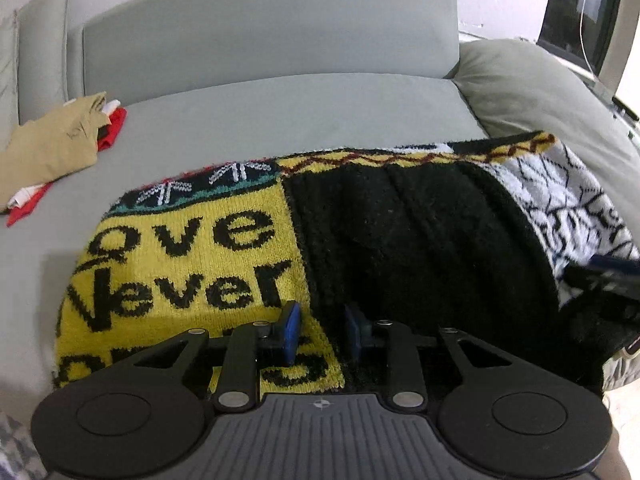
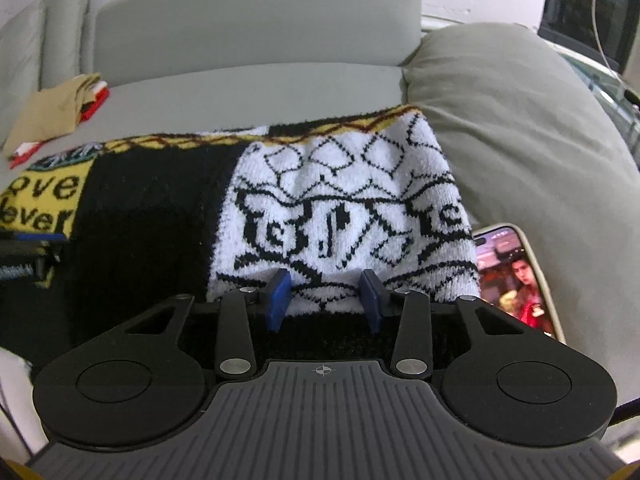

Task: Fold clothes

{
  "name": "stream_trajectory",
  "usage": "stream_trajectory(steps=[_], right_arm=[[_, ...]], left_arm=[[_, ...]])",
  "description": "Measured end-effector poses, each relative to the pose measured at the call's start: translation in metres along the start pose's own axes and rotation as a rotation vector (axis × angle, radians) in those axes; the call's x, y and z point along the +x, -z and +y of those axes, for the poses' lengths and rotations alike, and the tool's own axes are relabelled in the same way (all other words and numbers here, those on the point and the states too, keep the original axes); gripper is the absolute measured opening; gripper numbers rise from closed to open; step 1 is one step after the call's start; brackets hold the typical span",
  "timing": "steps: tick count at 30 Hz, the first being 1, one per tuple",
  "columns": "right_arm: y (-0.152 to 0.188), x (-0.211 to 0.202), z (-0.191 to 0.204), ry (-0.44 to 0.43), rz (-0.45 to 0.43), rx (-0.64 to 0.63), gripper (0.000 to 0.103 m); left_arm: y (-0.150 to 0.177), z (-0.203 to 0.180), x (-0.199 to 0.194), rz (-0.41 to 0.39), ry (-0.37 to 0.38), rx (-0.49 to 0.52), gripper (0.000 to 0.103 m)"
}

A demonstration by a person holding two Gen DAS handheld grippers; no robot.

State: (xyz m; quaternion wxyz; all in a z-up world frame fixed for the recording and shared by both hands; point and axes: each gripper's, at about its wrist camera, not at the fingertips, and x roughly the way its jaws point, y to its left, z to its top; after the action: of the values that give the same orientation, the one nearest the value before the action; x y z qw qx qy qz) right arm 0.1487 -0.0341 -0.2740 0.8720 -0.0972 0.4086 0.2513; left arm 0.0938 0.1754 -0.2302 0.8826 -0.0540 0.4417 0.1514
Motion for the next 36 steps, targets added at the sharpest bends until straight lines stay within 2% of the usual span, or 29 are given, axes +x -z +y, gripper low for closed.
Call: stream_trajectory(steps=[2,4,7,9,11,14,16,18,19,20,21,22,25,28,31,35,36], right_arm=[[-0.003,-0.017,0.007,-0.051,-0.043,0.029,0.043],[-0.009,-0.035,0.017,-0.154,-0.12,0.017,0.04],[-0.017,-0.035,0.038,-0.243,-0.129,-0.032,0.039],[-0.019,-0.014,0.052,-0.246,-0.083,-0.052,0.038],[-0.014,0.019,0.057,-0.249,0.02,-0.047,0.032],[-0.011,0.03,0.07,-0.189,0.01,-0.145,0.032],[-0.016,0.029,0.077,-0.167,0.03,-0.166,0.038],[-0.02,0.02,0.076,-0.175,0.038,-0.161,0.04],[-0.022,0.014,0.073,-0.183,0.041,-0.143,0.046],[-0.022,0.002,0.067,-0.208,0.041,-0.1,0.052],[-0.022,-0.011,0.06,-0.233,0.036,-0.058,0.063],[-0.019,-0.027,0.049,-0.264,0.003,-0.018,0.067],[-0.012,-0.08,0.012,-0.321,-0.119,0.08,0.083],[-0.001,-0.124,-0.035,-0.322,-0.212,0.198,0.09],[0.017,-0.15,-0.085,-0.335,-0.252,0.381,0.09],[0.046,-0.167,-0.144,-0.387,-0.253,0.651,0.089],[0.053,-0.169,-0.148,-0.396,-0.259,0.686,0.087]], left_arm=[[0.0,0.0,-0.002,0.003,-0.006,0.007,0.027],[-0.001,0.0,-0.001,0.006,-0.006,0.001,0.027],[-0.001,0.0,-0.001,0.007,-0.005,0.007,0.027],[0.0,0.0,-0.001,0.006,-0.005,0.011,0.027],[0.0,-0.001,0.0,0.006,-0.004,0.016,0.027],[-0.001,-0.003,0.002,0.007,-0.008,0.02,0.027],[-0.001,-0.005,0.001,0.011,-0.011,0.034,0.027],[-0.004,-0.004,-0.002,0.024,0.004,0.057,0.028],[-0.006,-0.001,-0.004,0.04,0.023,0.064,0.032],[-0.009,0.003,-0.008,0.063,0.041,0.061,0.034],[-0.011,0.008,-0.013,0.086,0.059,0.048,0.041],[-0.013,0.012,-0.02,0.101,0.073,0.037,0.049],[-0.014,0.024,-0.052,0.083,0.091,0.023,0.061],[-0.013,0.033,-0.084,0.054,0.145,0.026,0.076],[-0.007,0.043,-0.11,0.047,0.228,-0.013,0.081],[0.01,0.043,-0.128,0.035,0.269,-0.058,0.083],[0.016,0.041,-0.13,0.029,0.272,-0.062,0.083]])
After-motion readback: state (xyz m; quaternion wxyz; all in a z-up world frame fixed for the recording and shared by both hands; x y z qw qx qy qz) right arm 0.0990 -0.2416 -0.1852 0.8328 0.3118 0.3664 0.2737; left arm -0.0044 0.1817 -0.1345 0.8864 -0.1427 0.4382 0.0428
